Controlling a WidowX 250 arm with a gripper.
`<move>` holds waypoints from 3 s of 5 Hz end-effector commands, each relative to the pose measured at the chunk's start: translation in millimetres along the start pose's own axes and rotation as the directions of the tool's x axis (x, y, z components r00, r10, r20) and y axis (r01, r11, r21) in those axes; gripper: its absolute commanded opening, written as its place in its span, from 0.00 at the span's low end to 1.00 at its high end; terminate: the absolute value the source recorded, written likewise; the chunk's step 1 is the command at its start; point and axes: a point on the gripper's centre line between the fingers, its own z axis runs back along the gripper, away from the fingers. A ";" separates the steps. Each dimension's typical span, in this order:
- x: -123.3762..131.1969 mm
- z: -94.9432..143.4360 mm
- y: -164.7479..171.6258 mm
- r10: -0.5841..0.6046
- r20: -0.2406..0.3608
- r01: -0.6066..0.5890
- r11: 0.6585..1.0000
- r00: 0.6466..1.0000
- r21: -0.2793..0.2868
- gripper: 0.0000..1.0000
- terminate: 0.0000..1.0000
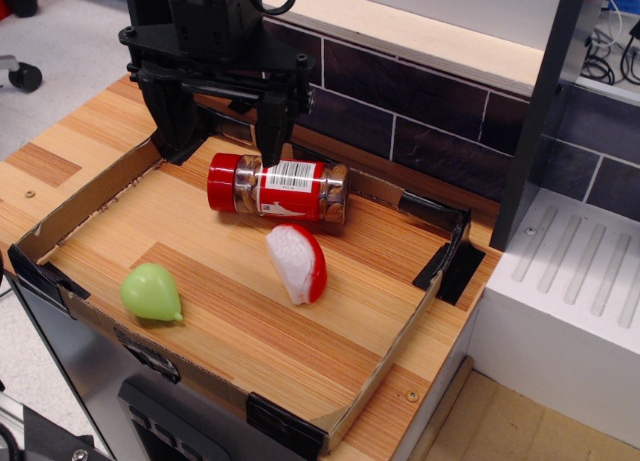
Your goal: Upright basil bottle
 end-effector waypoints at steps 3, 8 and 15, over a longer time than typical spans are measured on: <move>16.5 -19.0 34.2 -0.477 -0.099 0.470 0.878 0.873 -0.088 1.00 0.00; 54.5 -60.3 41.5 -0.939 0.089 0.943 0.328 0.331 -0.052 1.00 0.00; 55.4 -107.2 29.6 -0.949 0.053 0.950 0.308 0.310 -0.052 0.00 0.00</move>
